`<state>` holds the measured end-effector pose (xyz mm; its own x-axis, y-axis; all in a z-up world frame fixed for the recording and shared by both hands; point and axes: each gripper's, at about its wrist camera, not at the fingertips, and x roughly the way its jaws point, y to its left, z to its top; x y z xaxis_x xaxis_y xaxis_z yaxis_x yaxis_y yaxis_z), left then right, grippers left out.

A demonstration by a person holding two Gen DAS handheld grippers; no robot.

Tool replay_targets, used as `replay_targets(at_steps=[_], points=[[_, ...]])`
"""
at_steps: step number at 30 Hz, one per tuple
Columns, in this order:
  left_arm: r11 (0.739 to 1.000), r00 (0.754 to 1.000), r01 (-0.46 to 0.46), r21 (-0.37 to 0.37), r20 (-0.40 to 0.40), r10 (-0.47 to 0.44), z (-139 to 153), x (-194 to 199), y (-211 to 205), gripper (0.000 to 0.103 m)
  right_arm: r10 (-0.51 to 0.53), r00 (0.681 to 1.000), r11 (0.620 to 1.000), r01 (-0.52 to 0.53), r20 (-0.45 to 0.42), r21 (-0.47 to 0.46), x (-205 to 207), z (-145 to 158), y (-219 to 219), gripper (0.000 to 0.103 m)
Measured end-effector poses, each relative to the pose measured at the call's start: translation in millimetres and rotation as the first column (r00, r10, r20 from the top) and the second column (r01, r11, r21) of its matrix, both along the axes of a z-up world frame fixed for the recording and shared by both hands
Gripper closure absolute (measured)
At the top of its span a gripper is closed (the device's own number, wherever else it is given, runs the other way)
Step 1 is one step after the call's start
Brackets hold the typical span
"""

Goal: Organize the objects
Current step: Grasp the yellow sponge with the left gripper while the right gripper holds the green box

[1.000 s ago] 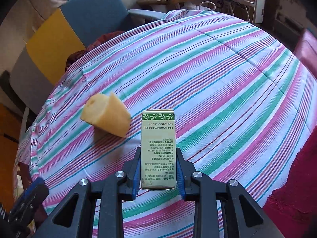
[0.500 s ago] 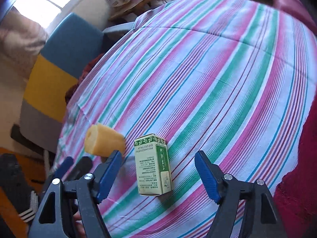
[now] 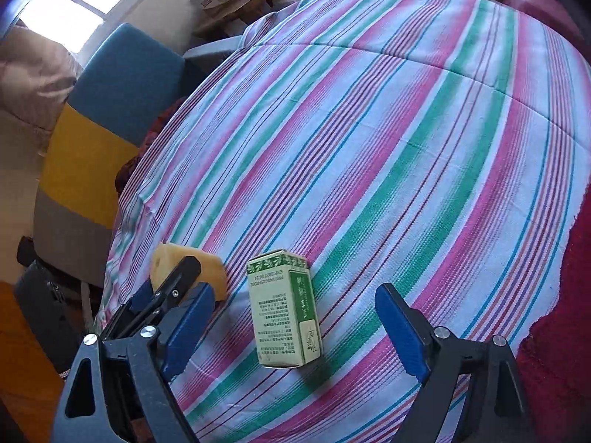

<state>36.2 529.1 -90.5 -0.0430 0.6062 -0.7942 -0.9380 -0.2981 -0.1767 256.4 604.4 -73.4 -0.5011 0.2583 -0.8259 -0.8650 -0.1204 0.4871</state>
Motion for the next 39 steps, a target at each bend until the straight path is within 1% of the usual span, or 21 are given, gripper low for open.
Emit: replay_targets(at_steps=[2, 4, 5, 6, 7, 8, 10, 12, 14, 16, 18, 20, 22, 25, 27, 28, 29, 30, 35, 37, 39], points=[[0.998, 0.998, -0.062, 0.002, -0.009, 0.062, 1, -6, -27, 0.033, 0.016, 0.999, 0.999, -0.017, 0.031, 0.038, -5, 5, -3, 0.014], [0.997, 0.997, -0.078, 0.027, -0.005, 0.078, 4, -6, -52, 0.033, 0.017, 0.998, 0.997, -0.021, 0.053, 0.071, -6, 10, -5, 0.014], [0.996, 0.997, -0.078, 0.048, -0.02, 0.079, 7, -3, -67, 0.033, 0.004, 0.997, 0.996, -0.01, 0.072, 0.088, -7, 11, -6, 0.014], [0.995, 0.995, -0.082, 0.062, -0.052, 0.086, 11, 1, -81, 0.033, -0.013, 0.995, 0.996, 0.004, 0.1, 0.09, -7, 12, -6, 0.012], [0.994, 0.994, -0.089, 0.068, -0.064, 0.094, 13, 2, -93, 0.033, -0.019, 0.992, 0.996, 0.008, 0.121, 0.086, -7, 13, -4, 0.005], [0.991, 0.992, -0.109, 0.072, -0.05, 0.113, 14, 3, -110, 0.033, -0.016, 0.991, 0.995, 0.003, 0.131, 0.097, -5, 13, -4, 0.003], [0.987, 0.989, -0.144, 0.074, -0.026, 0.146, 16, 1, -132, 0.033, -0.001, 0.987, 0.994, -0.018, 0.163, 0.112, -5, 14, -5, 0.003], [0.982, 0.984, -0.173, 0.075, -0.025, 0.175, 17, 2, -154, 0.033, 0.022, 0.98, 0.989, -0.05, 0.199, 0.138, -12, 15, -7, 0.003], [0.978, 0.981, -0.194, 0.08, -0.012, 0.196, 18, 3, -170, 0.032, 0.056, 0.966, 0.982, -0.099, 0.251, 0.16, -19, 16, -11, 0.003], [0.972, 0.976, -0.218, 0.082, 0.009, 0.218, 20, 3, -184, 0.032, 0.088, 0.954, 0.978, -0.137, 0.287, 0.156, -23, 13, -13, 0.004], [0.966, 0.97, -0.242, 0.09, 0.022, 0.241, 23, 3, -196, 0.032, 0.118, 0.942, 0.976, -0.168, 0.313, 0.138, -28, 8, -15, 0.01], [0.96, 0.965, -0.263, 0.095, 0.017, 0.263, 27, 3, -205, 0.032, 0.138, 0.932, 0.972, -0.192, 0.336, 0.134, -32, 6, -17, 0.019], [0.954, 0.959, -0.282, 0.103, 0.014, 0.282, 32, 1, -215, 0.032, 0.145, 0.927, 0.971, -0.201, 0.345, 0.131, -34, 4, -17, 0.024], [0.943, 0.95, -0.308, 0.128, -0.002, 0.311, 42, 1, -230, 0.032, 0.158, 0.92, 0.973, -0.207, 0.359, 0.101, -35, -2, -17, 0.025], [0.931, 0.94, -0.334, 0.145, -0.024, 0.341, 49, 0, -241, 0.032, 0.168, 0.913, 0.974, -0.212, 0.371, 0.082, -37, -7, -16, 0.03], [0.924, 0.932, -0.353, 0.151, -0.032, 0.361, 52, -2, -246, 0.032, 0.177, 0.909, 0.972, -0.221, 0.377, 0.076, -38, -10, -16, 0.046], [0.915, 0.924, -0.371, 0.157, -0.034, 0.38, 54, -4, -252, 0.032, 0.182, 0.902, 0.969, -0.232, 0.393, 0.083, -39, -12, -18, 0.073], [0.907, 0.916, -0.389, 0.161, -0.034, 0.399, 57, -7, -258, 0.032, 0.183, 0.891, 0.964, -0.245, 0.415, 0.099, -40, -11, -20, 0.073], [0.865, 0.873, -0.473, 0.166, -0.044, 0.486, 65, -18, -286, 0.032, 0.208, 0.873, 0.951, -0.286, 0.441, 0.116, -53, -14, -26, 0.073], [0.847, 0.853, -0.502, 0.174, -0.065, 0.519, 69, -21, -296, 0.032, 0.211, 0.869, 0.95, -0.29, 0.447, 0.116, -53, -14, -25, 0.073], [0.834, 0.837, -0.521, 0.181, -0.079, 0.541, 71, -23, -304, 0.032, 0.213, 0.868, 0.95, -0.292, 0.449, 0.114, -50, -13, -25, 0.073]])
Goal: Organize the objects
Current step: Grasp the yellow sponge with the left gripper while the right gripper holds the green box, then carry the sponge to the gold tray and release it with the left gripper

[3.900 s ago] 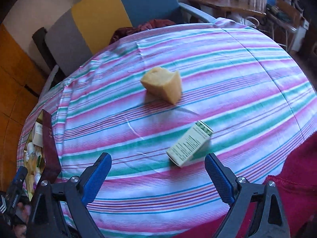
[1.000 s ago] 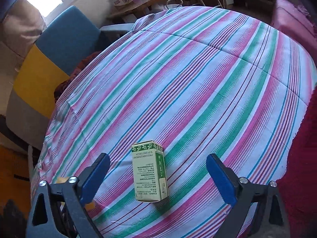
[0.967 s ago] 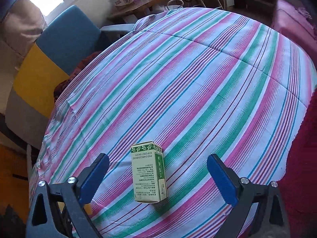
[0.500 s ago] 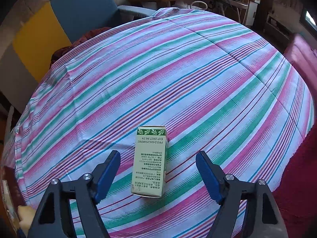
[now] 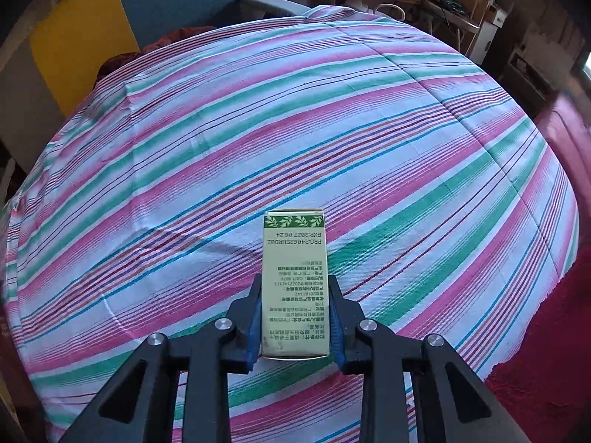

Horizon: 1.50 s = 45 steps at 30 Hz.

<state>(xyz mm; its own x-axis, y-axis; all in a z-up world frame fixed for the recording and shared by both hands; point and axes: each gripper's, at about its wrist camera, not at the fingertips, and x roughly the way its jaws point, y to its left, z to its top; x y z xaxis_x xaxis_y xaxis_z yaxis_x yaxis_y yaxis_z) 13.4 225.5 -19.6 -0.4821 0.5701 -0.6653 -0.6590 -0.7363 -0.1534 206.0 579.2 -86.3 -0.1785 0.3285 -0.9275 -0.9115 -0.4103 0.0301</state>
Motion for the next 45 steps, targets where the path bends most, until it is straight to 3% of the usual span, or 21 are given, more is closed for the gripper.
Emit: replay_targets(at_steps=[15, 25, 29, 31, 36, 41, 45], points=[[0.991, 0.991, -0.134, -0.003, 0.006, 0.134, -1, -22, -52, 0.032, -0.003, 1.0, 1.0, 0.003, 0.008, 0.003, -6, -1, -2, 0.072], [0.979, 0.976, -0.204, -0.007, 0.078, 0.204, -14, -44, -81, 0.032, 0.033, 0.999, 0.999, -0.033, 0.023, 0.019, -13, -2, -6, 0.072], [0.966, 0.957, -0.254, 0.045, 0.156, 0.244, -14, -62, -105, 0.032, 0.049, 0.998, 0.999, -0.049, 0.028, 0.021, -15, -1, -8, 0.072], [0.949, 0.933, -0.305, 0.08, 0.226, 0.281, -16, -76, -122, 0.032, 0.052, 0.998, 0.998, -0.053, 0.026, 0.019, -16, -1, -9, 0.072], [0.919, 0.894, -0.381, 0.099, 0.292, 0.34, -23, -97, -148, 0.032, 0.061, 0.998, 0.998, -0.061, 0.018, 0.012, -16, -1, -10, 0.072], [0.93, 0.894, -0.359, 0.077, 0.313, 0.32, -34, -111, -136, 0.032, 0.077, 0.997, 0.997, -0.077, 0.015, 0.009, -18, 0, -11, 0.072], [0.952, 0.903, -0.307, 0.014, 0.321, 0.287, -46, -120, -111, 0.029, 0.081, 0.997, 0.997, -0.081, 0.014, 0.008, -19, -1, -12, 0.072]])
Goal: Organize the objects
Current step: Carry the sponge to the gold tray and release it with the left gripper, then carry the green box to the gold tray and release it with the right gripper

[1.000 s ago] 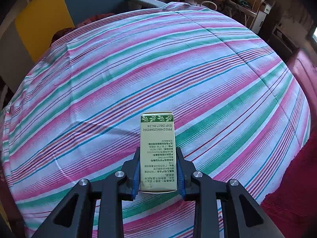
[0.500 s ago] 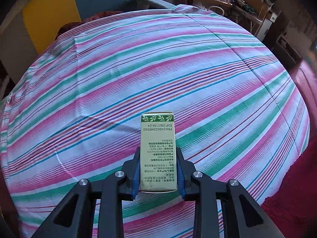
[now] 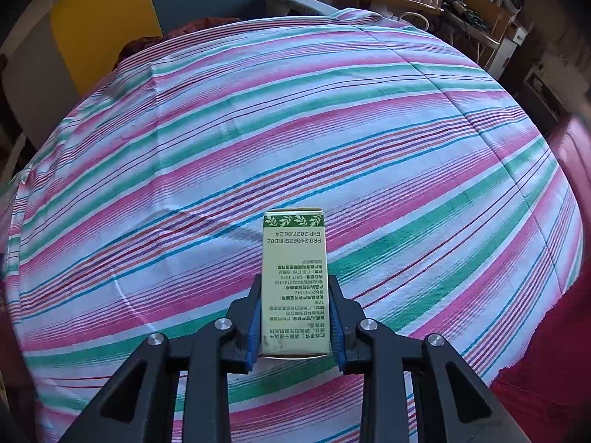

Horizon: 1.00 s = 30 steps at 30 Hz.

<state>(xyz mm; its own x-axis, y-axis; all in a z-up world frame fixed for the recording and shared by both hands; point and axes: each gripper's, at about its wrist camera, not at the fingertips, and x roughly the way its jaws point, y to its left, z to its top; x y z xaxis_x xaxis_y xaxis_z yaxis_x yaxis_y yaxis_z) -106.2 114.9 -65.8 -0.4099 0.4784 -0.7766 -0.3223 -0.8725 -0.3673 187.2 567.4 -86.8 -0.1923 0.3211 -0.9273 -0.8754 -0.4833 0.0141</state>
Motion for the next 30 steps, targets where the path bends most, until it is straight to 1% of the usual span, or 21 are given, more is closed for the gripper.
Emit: replay_targets(at_steps=[2, 3, 4, 5, 10, 13, 17, 20, 22, 24, 25, 27, 28, 30], points=[[0.998, 0.999, 0.034, -0.053, 0.027, -0.032, -10, -3, 12, 0.028, 0.0, 1.0, 1.0, 0.0, 0.0, 0.0, 0, 0, 0, 0.073], [0.998, 0.999, 0.04, -0.057, 0.037, -0.038, -13, -3, 13, 0.027, 0.0, 1.0, 1.0, 0.0, 0.001, 0.0, 0, 0, 0, 0.073], [0.997, 0.998, 0.044, -0.058, 0.042, -0.041, -15, -2, 14, 0.024, -0.001, 1.0, 1.0, 0.001, 0.0, 0.001, 0, 0, 0, 0.073], [0.997, 0.998, 0.053, -0.064, 0.041, -0.051, -16, -1, 14, 0.019, -0.001, 1.0, 1.0, 0.001, 0.0, 0.0, 0, 0, 0, 0.073], [0.995, 0.997, 0.078, -0.067, -0.003, -0.078, -13, 8, 7, 0.017, 0.0, 1.0, 1.0, 0.0, 0.004, 0.003, 0, 0, -1, 0.073], [0.998, 0.998, 0.054, -0.03, -0.018, -0.055, -4, 9, -5, 0.017, -0.001, 1.0, 1.0, 0.001, 0.003, 0.005, 0, 0, -1, 0.073], [0.999, 0.997, 0.0, -0.032, -0.071, -0.003, 8, 18, -25, 0.017, 0.012, 1.0, 0.999, -0.011, -0.011, 0.032, 0, 6, -5, 0.073], [0.998, 0.993, -0.036, -0.048, -0.115, 0.031, 16, 27, -41, 0.017, 0.056, 0.998, 0.997, -0.055, -0.019, 0.06, -6, 12, -12, 0.073], [0.998, 0.991, -0.048, -0.051, -0.13, 0.041, 20, 30, -49, 0.017, 0.102, 0.993, 0.992, -0.096, -0.063, 0.083, -11, 21, -22, 0.073], [0.997, 0.988, -0.059, -0.047, -0.149, 0.051, 26, 36, -60, 0.017, 0.165, 0.979, 0.982, -0.153, -0.116, 0.111, -18, 34, -37, 0.073], [0.997, 0.986, -0.064, -0.051, -0.16, 0.055, 27, 38, -63, 0.017, 0.204, 0.969, 0.976, -0.19, -0.142, 0.109, -24, 40, -46, 0.073], [0.996, 0.983, -0.07, -0.062, -0.177, 0.058, 29, 42, -67, 0.017, 0.291, 0.937, 0.955, -0.274, -0.191, 0.112, -43, 51, -71, 0.073], [0.995, 0.981, -0.077, -0.066, -0.185, 0.063, 31, 45, -69, 0.017, 0.344, 0.913, 0.938, -0.327, -0.217, 0.114, -56, 57, -87, 0.073], [0.993, 0.975, -0.093, -0.078, -0.209, 0.075, 35, 50, -72, 0.017, 0.454, 0.851, 0.891, -0.435, -0.264, 0.13, -84, 67, -126, 0.073]])
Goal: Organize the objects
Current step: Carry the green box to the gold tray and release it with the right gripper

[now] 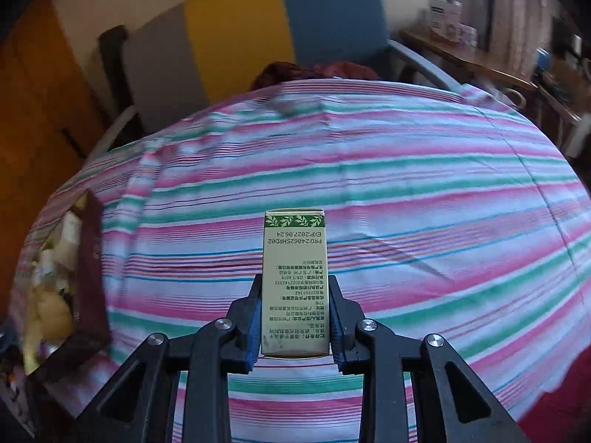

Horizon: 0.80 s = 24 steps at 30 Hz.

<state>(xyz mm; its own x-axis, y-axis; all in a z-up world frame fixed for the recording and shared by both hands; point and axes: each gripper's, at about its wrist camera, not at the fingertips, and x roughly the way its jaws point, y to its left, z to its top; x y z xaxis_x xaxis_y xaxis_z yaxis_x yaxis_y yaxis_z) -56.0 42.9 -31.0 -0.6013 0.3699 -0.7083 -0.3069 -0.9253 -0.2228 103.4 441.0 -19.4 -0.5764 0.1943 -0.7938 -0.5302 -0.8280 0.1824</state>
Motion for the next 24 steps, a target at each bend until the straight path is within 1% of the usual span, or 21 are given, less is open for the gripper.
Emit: replay_targets(at_steps=[2, 3, 5, 8, 10, 14, 17, 20, 21, 23, 24], points=[[1.0, 1.0, -0.007, -0.021, -0.023, 0.007, 3, 4, -1, 0.017, 0.144, 0.989, 0.989, -0.143, -0.039, 0.022, -29, 11, -46, 0.073], [0.999, 0.999, -0.015, -0.032, -0.038, 0.014, 5, 7, -2, 0.017, 0.203, 0.978, 0.979, -0.201, -0.052, 0.038, -40, 16, -67, 0.073], [0.998, 0.998, -0.034, -0.045, -0.06, 0.031, 8, 10, -4, 0.017, 0.317, 0.946, 0.948, -0.314, -0.069, 0.046, -65, 20, -107, 0.073], [0.997, 0.997, -0.052, -0.051, -0.065, 0.048, 8, 10, -8, 0.017, 0.443, 0.895, 0.896, -0.441, -0.049, 0.051, -100, 15, -151, 0.073], [0.996, 0.996, -0.07, -0.058, -0.067, 0.066, 7, 9, -10, 0.017, 0.5, 0.866, 0.865, -0.498, -0.02, 0.062, -120, 8, -174, 0.073], [0.993, 0.993, -0.102, -0.057, -0.058, 0.098, 4, 5, -16, 0.017, 0.558, 0.827, 0.825, -0.562, 0.069, 0.059, -155, -18, -196, 0.073], [0.991, 0.992, -0.113, -0.068, -0.057, 0.109, 1, 2, -18, 0.017, 0.577, 0.806, 0.808, -0.587, 0.129, 0.053, -175, -40, -205, 0.072], [0.991, 0.992, -0.116, -0.071, -0.067, 0.111, 1, 3, -17, 0.017, 0.58, 0.799, 0.804, -0.593, 0.161, 0.05, -184, -54, -205, 0.071], [0.99, 0.991, -0.118, -0.071, -0.075, 0.112, 2, 3, -17, 0.017, 0.578, 0.8, 0.806, -0.591, 0.16, 0.043, -183, -57, -203, 0.069], [0.989, 0.989, -0.126, -0.081, -0.082, 0.119, 2, 4, -15, 0.017, 0.574, 0.804, 0.81, -0.586, 0.157, 0.04, -181, -60, -200, 0.058], [0.988, 0.989, -0.128, -0.086, -0.084, 0.12, 2, 4, -14, 0.017, 0.57, 0.807, 0.813, -0.581, 0.152, 0.039, -181, -60, -199, 0.055]])
